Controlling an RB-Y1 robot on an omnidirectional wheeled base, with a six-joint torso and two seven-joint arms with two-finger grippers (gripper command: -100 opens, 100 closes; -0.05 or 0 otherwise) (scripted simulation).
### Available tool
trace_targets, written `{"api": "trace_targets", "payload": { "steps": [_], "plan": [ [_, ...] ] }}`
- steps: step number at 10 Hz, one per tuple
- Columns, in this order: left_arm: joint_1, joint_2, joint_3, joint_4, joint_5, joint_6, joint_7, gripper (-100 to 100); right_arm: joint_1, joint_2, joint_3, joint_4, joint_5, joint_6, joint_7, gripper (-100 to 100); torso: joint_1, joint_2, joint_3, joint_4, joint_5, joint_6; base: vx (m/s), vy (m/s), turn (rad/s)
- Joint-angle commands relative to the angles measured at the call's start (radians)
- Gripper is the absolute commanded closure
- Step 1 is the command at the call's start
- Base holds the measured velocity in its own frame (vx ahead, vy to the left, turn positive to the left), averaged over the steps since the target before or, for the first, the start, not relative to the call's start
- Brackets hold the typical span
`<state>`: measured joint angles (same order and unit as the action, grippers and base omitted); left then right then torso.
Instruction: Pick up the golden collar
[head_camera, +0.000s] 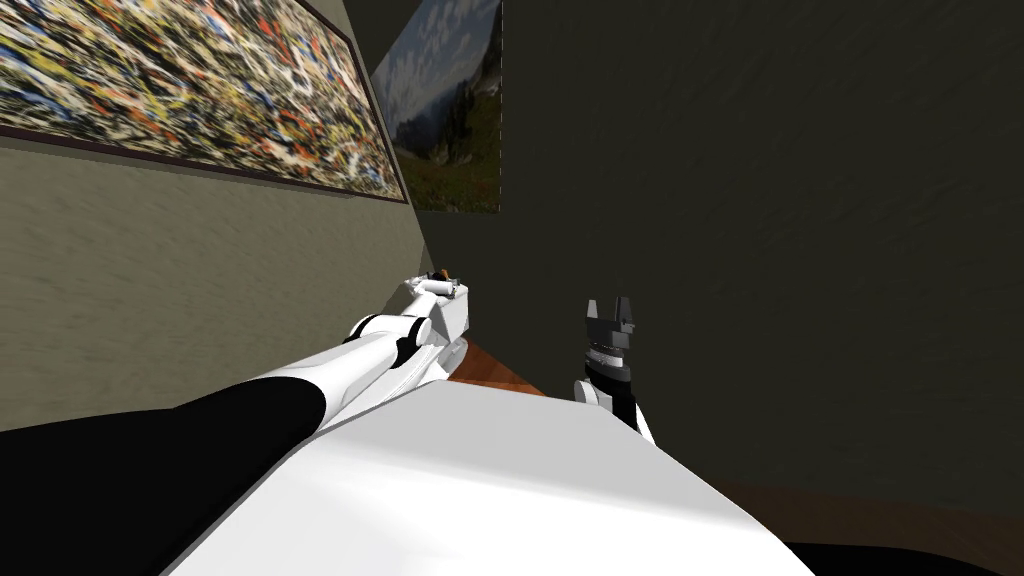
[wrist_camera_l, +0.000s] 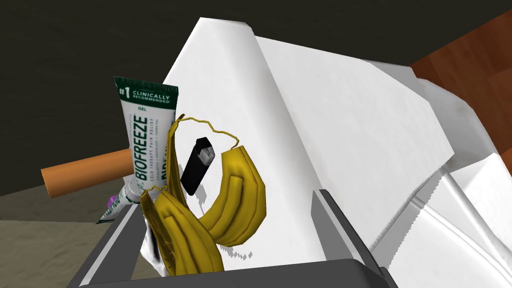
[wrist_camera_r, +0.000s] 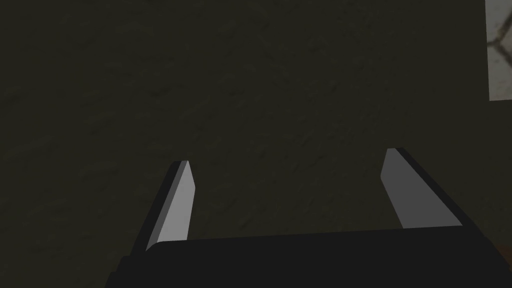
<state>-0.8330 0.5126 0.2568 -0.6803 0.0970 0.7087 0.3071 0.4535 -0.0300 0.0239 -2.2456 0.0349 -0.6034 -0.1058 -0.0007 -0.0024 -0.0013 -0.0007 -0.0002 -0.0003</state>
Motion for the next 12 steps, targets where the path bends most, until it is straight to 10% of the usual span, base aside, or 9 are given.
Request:
{"api": "trace_targets", "payload": {
  "steps": [1,5,6,7,12],
  "plan": [
    [-0.027,0.009,0.001,0.047,0.002,0.015,0.006,-100,0.0,0.0,0.0,0.0,0.0,0.0,0.0,0,0.0,0.0,0.0,0.0,0.0,0.0,0.017,-0.004,0.006],
    [-0.063,0.023,0.002,0.1,0.005,0.04,0.014,-100,0.0,0.0,0.0,0.0,0.0,0.0,0.0,0,0.001,-0.001,0.0,0.0,0.0,0.0,0.026,0.003,0.008],
    [-0.064,0.023,0.002,0.102,0.005,0.042,0.015,0,0.0,0.0,0.0,0.0,0.0,0.0,0.0,0,0.001,0.0,0.0,0.0,0.0,0.0,0.0,0.0,0.0],
    [-0.06,0.026,0.021,0.111,0.024,0.03,-0.028,-100,0.0,0.0,0.0,0.0,0.0,0.0,0.0,0,0.001,0.001,0.0,0.0,0.0,0.0,0.046,-0.02,0.101],
    [-0.05,0.034,0.068,0.133,0.073,0.003,-0.135,-100,0.0,0.0,0.0,0.0,0.0,0.0,0.0,0,-0.003,-0.003,-0.002,-0.001,-0.001,0.0,0.068,-0.057,0.074]
  ]
}}
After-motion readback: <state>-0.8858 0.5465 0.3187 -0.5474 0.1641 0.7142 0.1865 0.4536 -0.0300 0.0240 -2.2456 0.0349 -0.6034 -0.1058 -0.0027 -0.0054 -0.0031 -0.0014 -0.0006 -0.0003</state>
